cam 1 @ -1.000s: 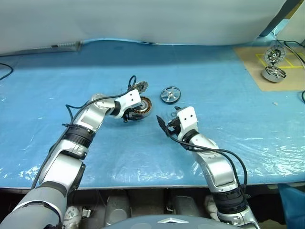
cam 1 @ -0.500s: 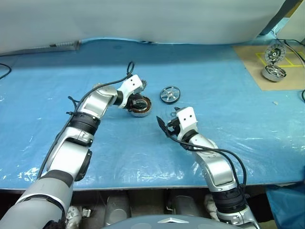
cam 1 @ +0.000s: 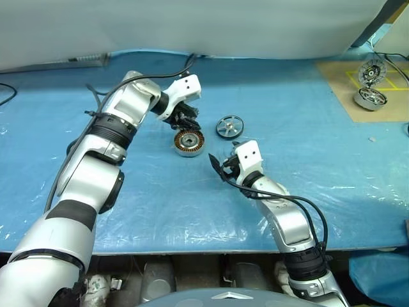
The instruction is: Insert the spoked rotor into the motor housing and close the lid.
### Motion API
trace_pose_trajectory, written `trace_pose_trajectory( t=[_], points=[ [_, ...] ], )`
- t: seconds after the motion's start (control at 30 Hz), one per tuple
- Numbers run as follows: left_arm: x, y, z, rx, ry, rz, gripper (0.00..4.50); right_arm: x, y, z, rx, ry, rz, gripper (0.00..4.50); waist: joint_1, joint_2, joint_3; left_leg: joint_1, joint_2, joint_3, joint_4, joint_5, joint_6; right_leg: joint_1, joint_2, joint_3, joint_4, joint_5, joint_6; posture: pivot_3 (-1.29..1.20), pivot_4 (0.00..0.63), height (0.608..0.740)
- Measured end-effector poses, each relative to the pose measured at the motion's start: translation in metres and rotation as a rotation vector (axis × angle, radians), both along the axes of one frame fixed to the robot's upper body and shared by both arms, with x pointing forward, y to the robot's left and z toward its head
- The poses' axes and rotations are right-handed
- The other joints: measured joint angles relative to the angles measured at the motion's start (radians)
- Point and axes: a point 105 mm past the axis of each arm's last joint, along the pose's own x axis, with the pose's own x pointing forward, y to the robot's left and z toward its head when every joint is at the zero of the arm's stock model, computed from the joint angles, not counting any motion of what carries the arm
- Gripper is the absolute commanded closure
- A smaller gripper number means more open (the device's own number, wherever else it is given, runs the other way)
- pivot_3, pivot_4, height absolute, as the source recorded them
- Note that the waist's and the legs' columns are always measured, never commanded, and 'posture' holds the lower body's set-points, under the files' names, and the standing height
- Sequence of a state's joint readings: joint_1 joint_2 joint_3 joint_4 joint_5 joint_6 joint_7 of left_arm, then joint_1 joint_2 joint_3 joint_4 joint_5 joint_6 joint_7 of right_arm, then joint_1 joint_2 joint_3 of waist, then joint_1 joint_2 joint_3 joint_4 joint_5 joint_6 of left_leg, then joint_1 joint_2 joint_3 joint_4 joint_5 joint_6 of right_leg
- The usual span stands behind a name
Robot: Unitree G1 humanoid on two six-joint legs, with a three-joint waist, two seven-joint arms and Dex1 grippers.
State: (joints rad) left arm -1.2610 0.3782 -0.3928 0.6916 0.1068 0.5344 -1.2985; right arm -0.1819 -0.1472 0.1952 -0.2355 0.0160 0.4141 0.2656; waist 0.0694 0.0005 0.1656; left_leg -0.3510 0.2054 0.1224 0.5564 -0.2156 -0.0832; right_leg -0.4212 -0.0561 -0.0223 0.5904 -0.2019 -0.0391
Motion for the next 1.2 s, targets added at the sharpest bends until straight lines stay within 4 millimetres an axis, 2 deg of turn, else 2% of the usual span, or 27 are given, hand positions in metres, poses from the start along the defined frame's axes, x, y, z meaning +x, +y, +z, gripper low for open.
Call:
trace_pose_trajectory(
  t=[0.17,0.27,0.37,0.5,0.67,0.77,0.97,1.2],
  points=[
    [-0.008,-0.018,-0.007,0.080,0.076,0.020,2.04,0.000,-0.003,-0.002,-0.013,0.011,0.005,0.00,-0.001,-0.001,0.000,0.000,0.000,0.000,0.000,0.000,0.000,0.000,0.000,0.000,0.000,0.000,0.000,0.00,0.150,0.740],
    [-0.012,-0.019,-0.013,0.159,0.093,0.032,2.04,0.000,-0.006,-0.003,-0.020,0.022,0.003,0.00,-0.002,-0.001,0.001,0.001,0.000,0.000,0.000,0.000,0.000,0.000,0.000,0.000,0.000,0.000,0.000,0.00,0.150,0.740],
    [-0.018,-0.012,-0.019,0.300,0.050,-0.015,2.04,-0.001,-0.009,-0.004,-0.038,0.036,0.010,0.00,-0.001,0.000,0.001,0.000,0.000,0.000,0.000,0.000,0.000,0.000,0.000,0.000,0.000,0.000,0.000,0.00,0.150,0.740],
    [-0.017,0.001,-0.017,0.415,-0.053,-0.061,2.04,-0.003,-0.009,-0.004,-0.048,0.049,0.027,0.00,-0.001,0.000,0.001,0.000,0.000,0.000,0.000,0.000,0.000,0.001,0.000,0.000,0.000,0.000,0.000,0.00,0.150,0.740],
    [-0.016,0.024,-0.033,0.530,-0.088,-0.081,2.04,-0.004,-0.010,-0.005,-0.055,0.059,0.035,0.00,-0.001,0.000,0.001,0.001,0.000,0.000,0.000,0.000,0.000,0.001,0.000,0.000,0.001,0.000,0.000,0.00,0.150,0.740],
    [-0.018,0.028,-0.036,0.568,-0.110,-0.089,2.04,-0.004,-0.009,-0.005,-0.055,0.067,0.041,0.00,0.001,0.000,0.002,0.000,0.000,0.000,0.001,0.000,0.000,0.001,0.000,0.000,0.000,0.000,0.000,0.00,0.150,0.740],
    [-0.027,0.014,-0.051,0.541,-0.075,-0.085,2.04,-0.005,-0.008,-0.007,-0.056,0.078,0.053,0.00,0.000,0.000,0.002,0.001,0.000,0.000,0.001,0.000,0.000,0.001,0.000,0.000,0.001,0.000,-0.001,0.00,0.150,0.740],
    [-0.026,-0.004,-0.051,0.526,-0.130,-0.082,2.04,-0.009,-0.011,-0.006,-0.072,0.083,0.057,0.00,0.000,0.000,0.002,0.001,0.000,0.000,0.002,0.000,0.000,0.001,0.000,0.000,0.001,0.000,-0.001,0.00,0.150,0.740]
  ],
)
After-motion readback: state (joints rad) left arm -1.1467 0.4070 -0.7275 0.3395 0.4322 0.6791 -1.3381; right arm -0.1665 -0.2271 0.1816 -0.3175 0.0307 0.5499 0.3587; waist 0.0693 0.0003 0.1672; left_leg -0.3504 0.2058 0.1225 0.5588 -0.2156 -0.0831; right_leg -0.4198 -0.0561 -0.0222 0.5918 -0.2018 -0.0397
